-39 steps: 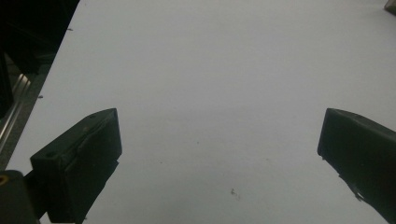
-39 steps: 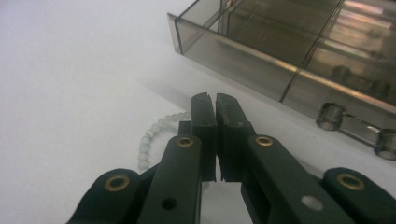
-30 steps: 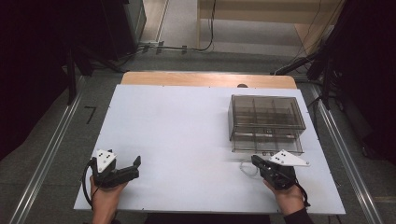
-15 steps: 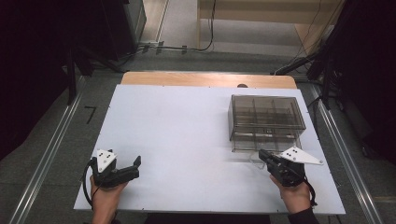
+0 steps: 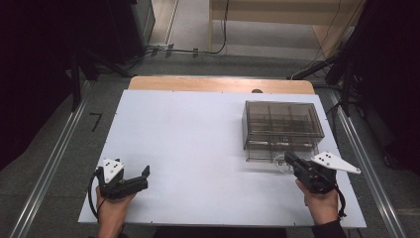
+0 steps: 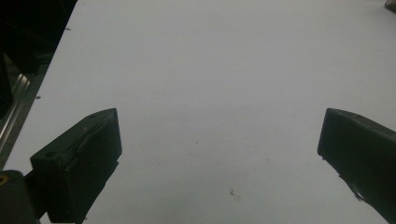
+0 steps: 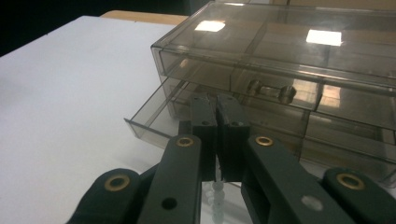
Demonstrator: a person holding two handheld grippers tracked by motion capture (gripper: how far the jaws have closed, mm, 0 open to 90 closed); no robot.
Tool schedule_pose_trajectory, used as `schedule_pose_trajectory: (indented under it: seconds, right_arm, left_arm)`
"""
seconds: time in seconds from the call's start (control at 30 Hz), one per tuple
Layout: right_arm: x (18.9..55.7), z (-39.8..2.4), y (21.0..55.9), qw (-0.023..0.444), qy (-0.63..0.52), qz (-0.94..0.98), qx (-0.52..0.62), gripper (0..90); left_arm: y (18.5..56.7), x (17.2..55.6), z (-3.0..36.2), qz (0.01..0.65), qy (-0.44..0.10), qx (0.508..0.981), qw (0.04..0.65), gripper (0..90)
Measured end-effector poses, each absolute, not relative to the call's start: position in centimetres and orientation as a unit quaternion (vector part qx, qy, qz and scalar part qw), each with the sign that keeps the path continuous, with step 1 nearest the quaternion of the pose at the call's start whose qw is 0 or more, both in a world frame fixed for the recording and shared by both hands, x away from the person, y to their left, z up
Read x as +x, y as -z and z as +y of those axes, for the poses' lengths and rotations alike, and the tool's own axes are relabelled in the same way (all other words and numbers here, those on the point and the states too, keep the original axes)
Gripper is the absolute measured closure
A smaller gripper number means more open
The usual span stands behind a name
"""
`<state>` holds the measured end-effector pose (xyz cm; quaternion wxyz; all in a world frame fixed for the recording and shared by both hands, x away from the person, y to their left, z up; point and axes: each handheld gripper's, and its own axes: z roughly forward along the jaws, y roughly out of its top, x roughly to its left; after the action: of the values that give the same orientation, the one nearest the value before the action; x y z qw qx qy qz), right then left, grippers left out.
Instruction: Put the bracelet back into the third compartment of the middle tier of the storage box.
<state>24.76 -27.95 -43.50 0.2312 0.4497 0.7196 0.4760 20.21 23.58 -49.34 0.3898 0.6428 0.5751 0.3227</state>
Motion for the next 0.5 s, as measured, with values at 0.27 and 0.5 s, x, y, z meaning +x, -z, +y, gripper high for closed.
schedule_pose_trajectory:
  seconds: [0.27,0.5]
  right_arm:
    - [24.7,-28.8,42.8,0.236,-0.490,0.704,0.458,84.4]
    - [24.9,-29.6,42.5,0.243,-0.497,0.688,0.469,84.5]
  left_arm:
    - [49.4,20.2,23.6,0.575,-0.322,0.643,0.390,0.0]
    - [49.4,20.2,23.5,0.575,-0.322,0.644,0.389,0.0]
